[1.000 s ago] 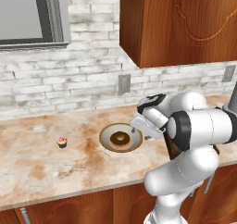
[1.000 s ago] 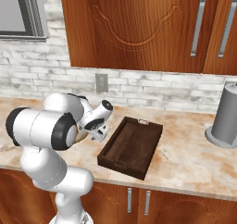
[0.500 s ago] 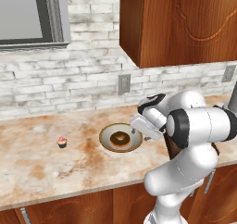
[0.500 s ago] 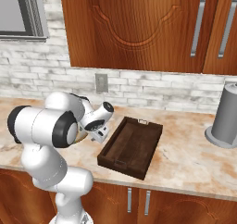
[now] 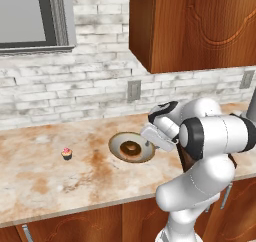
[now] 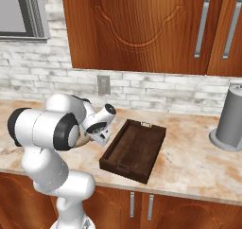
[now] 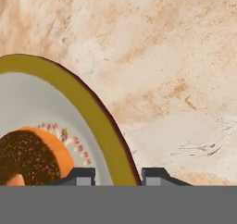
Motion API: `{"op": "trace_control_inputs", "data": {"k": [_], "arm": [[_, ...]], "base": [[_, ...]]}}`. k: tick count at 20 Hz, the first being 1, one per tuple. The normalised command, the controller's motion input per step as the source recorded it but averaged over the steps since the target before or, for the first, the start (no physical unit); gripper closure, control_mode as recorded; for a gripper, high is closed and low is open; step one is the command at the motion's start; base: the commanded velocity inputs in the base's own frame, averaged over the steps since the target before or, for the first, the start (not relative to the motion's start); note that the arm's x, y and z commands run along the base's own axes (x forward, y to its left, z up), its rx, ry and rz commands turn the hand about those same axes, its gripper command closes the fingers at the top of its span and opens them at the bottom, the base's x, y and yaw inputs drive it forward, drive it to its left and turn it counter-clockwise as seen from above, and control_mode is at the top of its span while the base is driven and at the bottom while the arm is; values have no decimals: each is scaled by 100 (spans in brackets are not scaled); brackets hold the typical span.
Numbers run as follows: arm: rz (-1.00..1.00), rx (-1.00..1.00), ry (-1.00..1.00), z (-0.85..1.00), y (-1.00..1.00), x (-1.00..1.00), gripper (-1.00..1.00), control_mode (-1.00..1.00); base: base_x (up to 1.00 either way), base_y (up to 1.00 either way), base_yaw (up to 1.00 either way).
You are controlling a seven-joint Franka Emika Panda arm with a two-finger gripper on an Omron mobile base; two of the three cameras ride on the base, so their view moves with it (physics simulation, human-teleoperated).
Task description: Place the bowl with donut and the cupcake onto the tray.
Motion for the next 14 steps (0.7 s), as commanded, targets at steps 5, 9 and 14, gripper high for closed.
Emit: {"op": "trace_control_inputs", "data": {"k": [5, 9, 14], "arm": [[-1, 0, 0, 3, 0, 0, 100, -100], [0, 0, 2, 16, 0, 0, 100, -100], [0, 3, 2, 24, -1, 0, 100, -100]], "base": [[0, 0, 0], [0, 0, 0], [0, 0, 0]]}}
